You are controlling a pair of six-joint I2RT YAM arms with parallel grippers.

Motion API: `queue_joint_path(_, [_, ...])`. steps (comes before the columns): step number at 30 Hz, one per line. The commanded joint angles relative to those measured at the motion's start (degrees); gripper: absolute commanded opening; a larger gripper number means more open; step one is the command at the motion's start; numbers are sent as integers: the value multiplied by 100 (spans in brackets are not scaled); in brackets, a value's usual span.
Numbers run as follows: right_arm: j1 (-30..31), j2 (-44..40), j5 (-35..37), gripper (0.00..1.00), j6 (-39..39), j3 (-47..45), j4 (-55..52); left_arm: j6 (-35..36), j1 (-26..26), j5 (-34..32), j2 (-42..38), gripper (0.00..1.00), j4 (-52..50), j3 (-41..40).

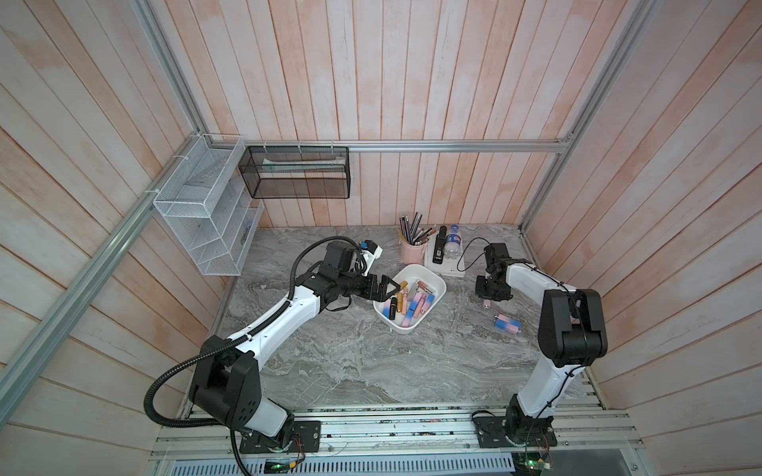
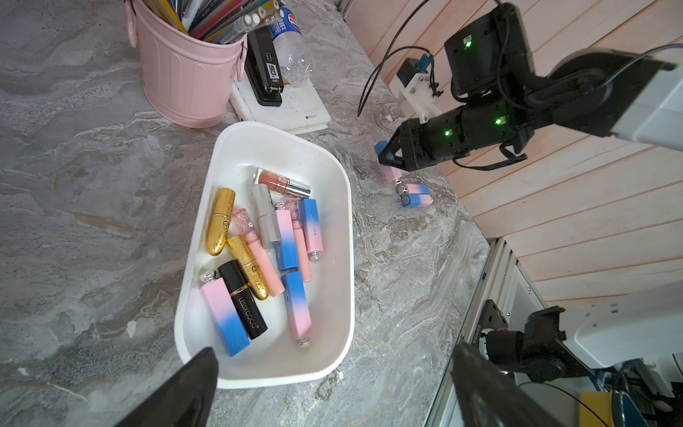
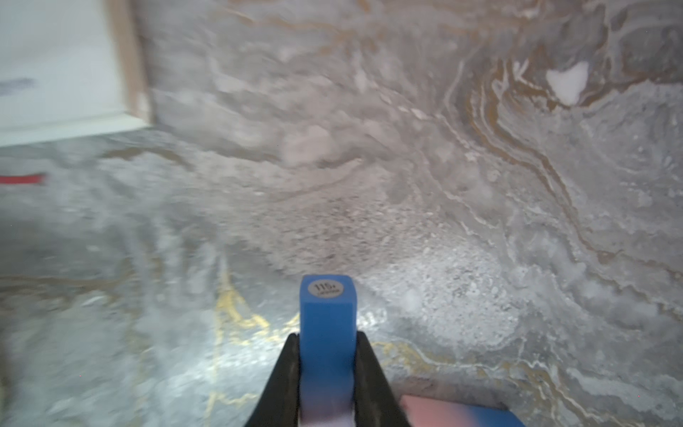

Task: Put the lipstick into the storage box
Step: Pick up the lipstick at the center of the board, then place the lipstick in the storage box.

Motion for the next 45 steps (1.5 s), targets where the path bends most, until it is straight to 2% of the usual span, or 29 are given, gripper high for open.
queue_joint_path(1, [476,-235,-79,19,262,542,-398,-30,35,40,-155,100,-30,62])
queue_joint_path(9, [1611,-33,-384,20,748,1424,-422,-73,33,58,-474,100,-30,-162])
queue_joint_path(20, [2247,836,-994,24,1082,1477,236,-12,35,31,-1045,100,-166,-543])
queue_joint_path(24, [2275,860,-975,31,1045,1514,202,-21,27,236,-1181,100,-279,-598])
queue_joint_path(27, [2252,608,-790,45,939,1458,123,54,-16,523,-1227,100,-434,-609])
queue_joint_path(29, [2171,357,-627,50,899,1356,-11,161,-98,758,-1201,100,-585,-573])
queue_joint_path(34, [1630,-634,-85,52,871,413,-397,409,-477,866,-967,100,-1014,-395])
queue_joint_path(39, [580,-1866,110,52,771,-1182,-506,453,-995,770,-508,100,-1013,-147])
queue_joint_path(45, [-752,-2977,79,55,862,-2383,-385,442,-1362,686,90,100,-870,386])
